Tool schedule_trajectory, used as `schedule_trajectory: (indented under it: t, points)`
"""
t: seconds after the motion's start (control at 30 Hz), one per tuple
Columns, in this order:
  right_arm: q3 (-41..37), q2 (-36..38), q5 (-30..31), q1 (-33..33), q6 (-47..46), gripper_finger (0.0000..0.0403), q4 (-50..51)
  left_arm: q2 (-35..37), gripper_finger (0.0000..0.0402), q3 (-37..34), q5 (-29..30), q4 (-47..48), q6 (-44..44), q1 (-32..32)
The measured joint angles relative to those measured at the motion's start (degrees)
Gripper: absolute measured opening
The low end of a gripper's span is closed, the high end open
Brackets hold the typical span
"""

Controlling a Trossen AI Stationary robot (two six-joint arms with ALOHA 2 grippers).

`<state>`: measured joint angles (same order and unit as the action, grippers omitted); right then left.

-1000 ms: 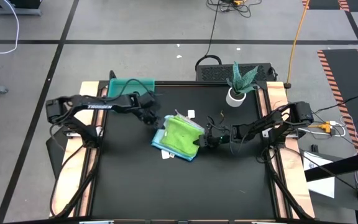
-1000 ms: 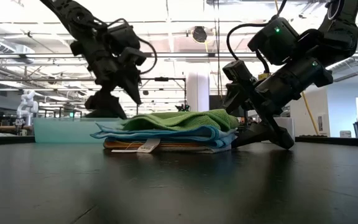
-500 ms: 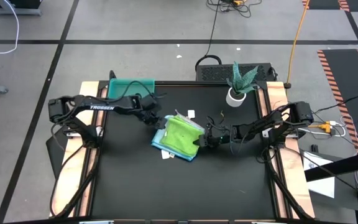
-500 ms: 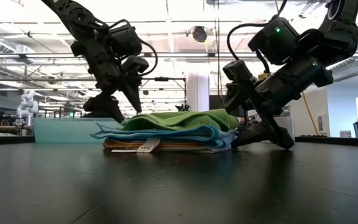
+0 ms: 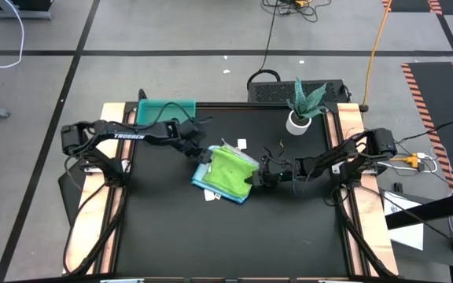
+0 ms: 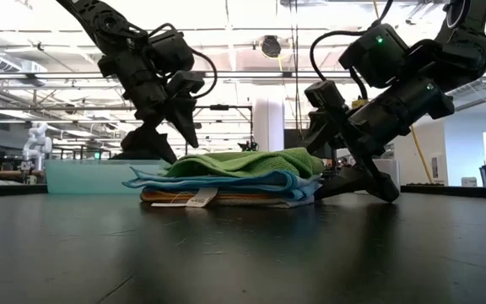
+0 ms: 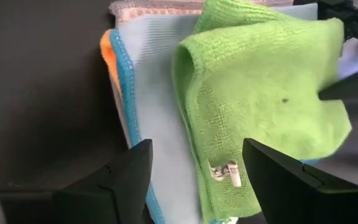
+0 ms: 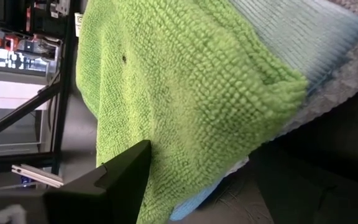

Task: Fold microfiber towels
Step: Put the stack of folded microfiber towels in the blue bin

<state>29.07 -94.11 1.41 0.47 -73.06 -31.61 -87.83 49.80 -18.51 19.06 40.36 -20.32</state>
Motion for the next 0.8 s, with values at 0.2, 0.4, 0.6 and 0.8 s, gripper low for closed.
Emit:
schedule_trajectory:
  t: [0.2,0.4,0.6,0.8]
  points:
    - [-0.1,0.0,-0.1,0.0,0.8,0.0265,-1.2,0.0,0.0251,0.0,4.7,2.4,1.8,0.1]
    - [0.0,0.0,-0.3,0.0,1.6,0.0265,-1.2,-0.1,0.0283,0.0,7.8,3.6,4.8,1.0]
    - [0.0,0.0,-0.7,0.0,1.8,0.0265,-1.2,-0.1,0.0322,0.0,6.3,1.9,5.3,1.1]
    - [0.0,0.0,-0.3,0.0,1.9,0.0265,-1.1,-1.3,0.0329,0.0,3.3,-3.6,5.1,1.8]
